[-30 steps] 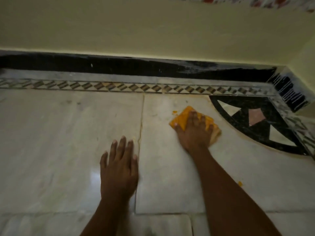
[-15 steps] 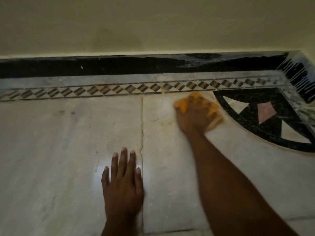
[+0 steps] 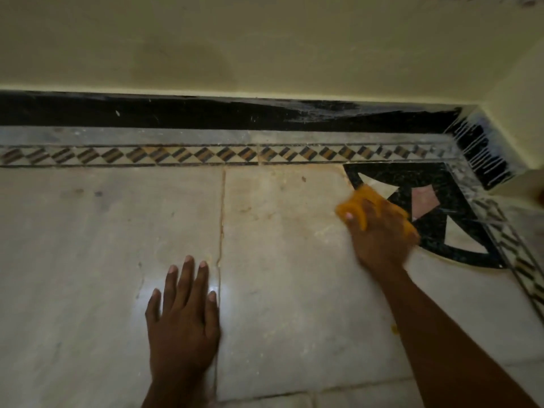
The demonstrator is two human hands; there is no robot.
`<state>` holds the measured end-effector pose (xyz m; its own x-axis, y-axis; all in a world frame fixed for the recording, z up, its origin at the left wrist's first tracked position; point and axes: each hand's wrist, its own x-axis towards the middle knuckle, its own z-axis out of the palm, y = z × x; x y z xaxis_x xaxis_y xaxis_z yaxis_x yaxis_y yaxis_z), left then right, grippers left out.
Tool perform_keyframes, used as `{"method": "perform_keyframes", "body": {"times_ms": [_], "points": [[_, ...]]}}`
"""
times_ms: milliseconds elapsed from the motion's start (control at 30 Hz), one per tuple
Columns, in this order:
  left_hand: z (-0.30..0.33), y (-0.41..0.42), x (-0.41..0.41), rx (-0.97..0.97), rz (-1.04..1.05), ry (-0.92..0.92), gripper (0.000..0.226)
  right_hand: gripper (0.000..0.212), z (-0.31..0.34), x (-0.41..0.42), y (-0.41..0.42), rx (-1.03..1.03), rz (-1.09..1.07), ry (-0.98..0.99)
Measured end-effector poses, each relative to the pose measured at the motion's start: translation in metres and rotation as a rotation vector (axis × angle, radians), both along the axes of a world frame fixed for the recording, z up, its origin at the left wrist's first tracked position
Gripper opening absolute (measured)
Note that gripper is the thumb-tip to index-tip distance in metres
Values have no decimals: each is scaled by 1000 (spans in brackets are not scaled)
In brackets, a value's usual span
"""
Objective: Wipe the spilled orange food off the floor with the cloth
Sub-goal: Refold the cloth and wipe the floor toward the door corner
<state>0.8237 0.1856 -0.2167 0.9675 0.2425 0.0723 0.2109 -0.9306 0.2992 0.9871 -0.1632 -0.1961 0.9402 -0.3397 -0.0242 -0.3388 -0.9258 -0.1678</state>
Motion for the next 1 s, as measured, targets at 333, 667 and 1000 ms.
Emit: {"method": "perform_keyframes", "body": {"times_ms": [333, 667, 1000], "points": [[3, 4, 2, -34, -32, 54, 62, 67, 0, 13, 141, 2, 181, 25], [6, 6, -2, 0, -15, 57, 62, 65, 14, -3, 49, -81, 894, 194], [11, 1, -1, -47, -55, 67, 64, 53, 10, -76, 87, 276, -335, -15]]}}
